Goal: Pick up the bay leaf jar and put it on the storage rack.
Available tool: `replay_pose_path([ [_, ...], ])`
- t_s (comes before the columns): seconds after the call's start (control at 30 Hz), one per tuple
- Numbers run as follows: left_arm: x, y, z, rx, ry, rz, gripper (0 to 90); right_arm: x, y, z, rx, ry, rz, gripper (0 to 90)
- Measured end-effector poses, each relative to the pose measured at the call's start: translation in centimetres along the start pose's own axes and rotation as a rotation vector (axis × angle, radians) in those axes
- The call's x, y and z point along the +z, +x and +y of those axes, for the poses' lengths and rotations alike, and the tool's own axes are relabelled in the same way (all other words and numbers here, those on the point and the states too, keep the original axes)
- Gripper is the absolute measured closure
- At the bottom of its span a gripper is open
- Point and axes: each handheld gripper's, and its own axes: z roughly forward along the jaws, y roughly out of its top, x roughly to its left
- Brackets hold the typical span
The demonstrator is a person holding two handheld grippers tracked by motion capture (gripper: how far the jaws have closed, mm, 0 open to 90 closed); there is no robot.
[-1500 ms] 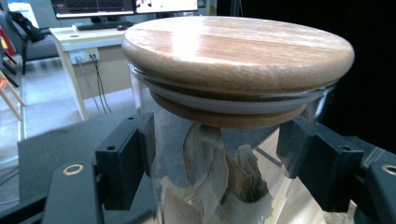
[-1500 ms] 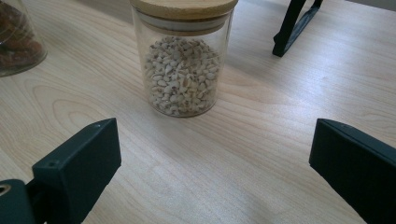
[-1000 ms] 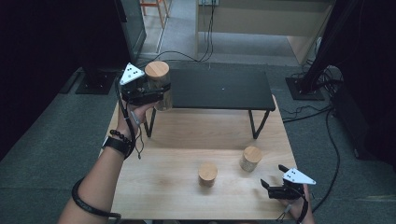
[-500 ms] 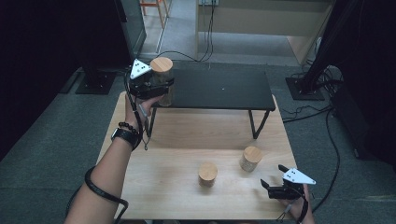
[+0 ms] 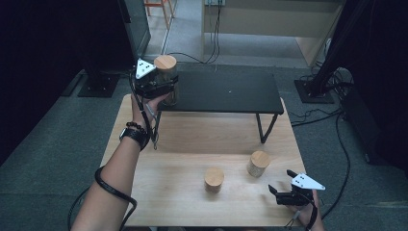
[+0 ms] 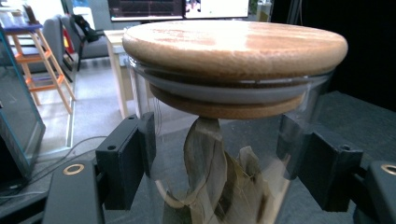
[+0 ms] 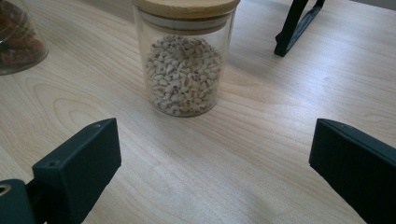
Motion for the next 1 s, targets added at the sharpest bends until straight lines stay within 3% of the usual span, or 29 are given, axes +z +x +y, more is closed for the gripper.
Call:
replay_pose_path([
  [0.2,0.54,-0.07,0.21,0.013,0.003,0.006,25.2,0.03,0.07,0.02,-0.002,0.001,-0.002,2.0],
  [0.67,0.01,0.31,-0.01,0.008,0.0,-0.01,24.9,0.05,0.22,0.07,-0.007,0.005,-0.008,2.0],
  [0.9,0.23,-0.01,0.4,0.039,0.008,0.008,24.0,0.06,0.31,0.09,-0.007,0.006,-0.011,2.0],
  [1.0,0.23,0.32,0.37,0.016,0.0,-0.008,23.9,0.06,0.35,0.09,-0.007,0.006,-0.013,2.0],
])
